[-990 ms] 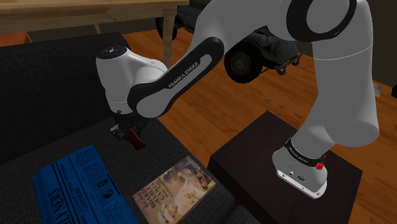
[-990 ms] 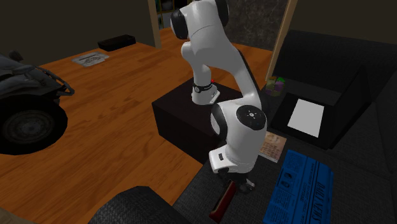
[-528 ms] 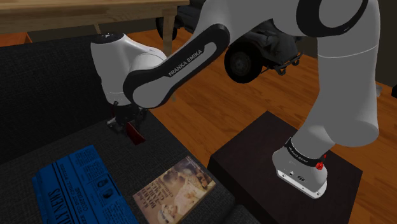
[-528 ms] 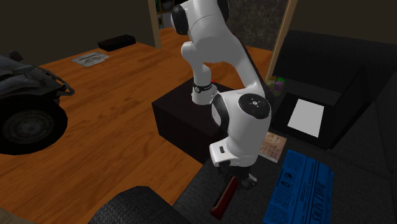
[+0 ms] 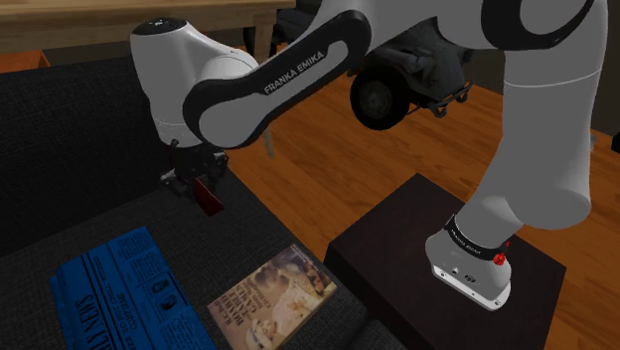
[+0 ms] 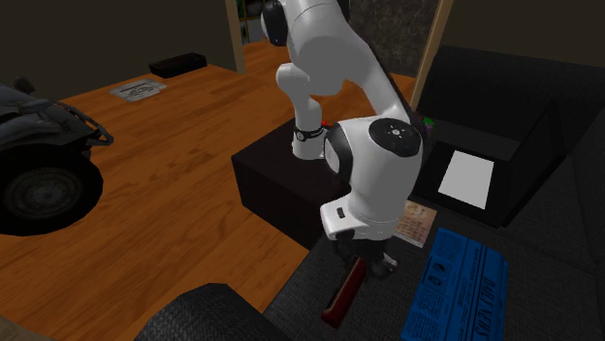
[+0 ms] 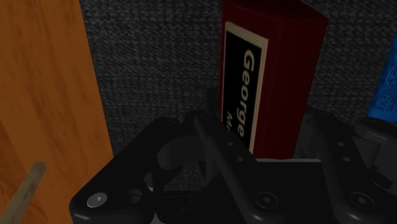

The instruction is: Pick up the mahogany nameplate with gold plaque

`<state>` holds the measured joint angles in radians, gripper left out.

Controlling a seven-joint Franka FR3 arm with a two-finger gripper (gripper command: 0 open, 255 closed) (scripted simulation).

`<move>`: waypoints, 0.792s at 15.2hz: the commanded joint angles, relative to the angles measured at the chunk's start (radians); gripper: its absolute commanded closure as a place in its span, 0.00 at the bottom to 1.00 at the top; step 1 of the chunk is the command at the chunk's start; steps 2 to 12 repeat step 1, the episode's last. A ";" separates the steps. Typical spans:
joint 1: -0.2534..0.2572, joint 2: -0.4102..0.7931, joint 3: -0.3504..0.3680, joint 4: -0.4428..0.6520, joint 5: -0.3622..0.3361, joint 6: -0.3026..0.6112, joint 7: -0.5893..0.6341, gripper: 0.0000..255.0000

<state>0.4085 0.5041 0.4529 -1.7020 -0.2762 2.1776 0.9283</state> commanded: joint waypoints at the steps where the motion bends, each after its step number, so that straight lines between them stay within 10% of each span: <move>1: 0.000 -0.004 0.001 0.002 0.002 -0.006 -0.001 1.00; 12: 0.000 -0.004 0.001 0.002 0.002 -0.006 -0.001 1.00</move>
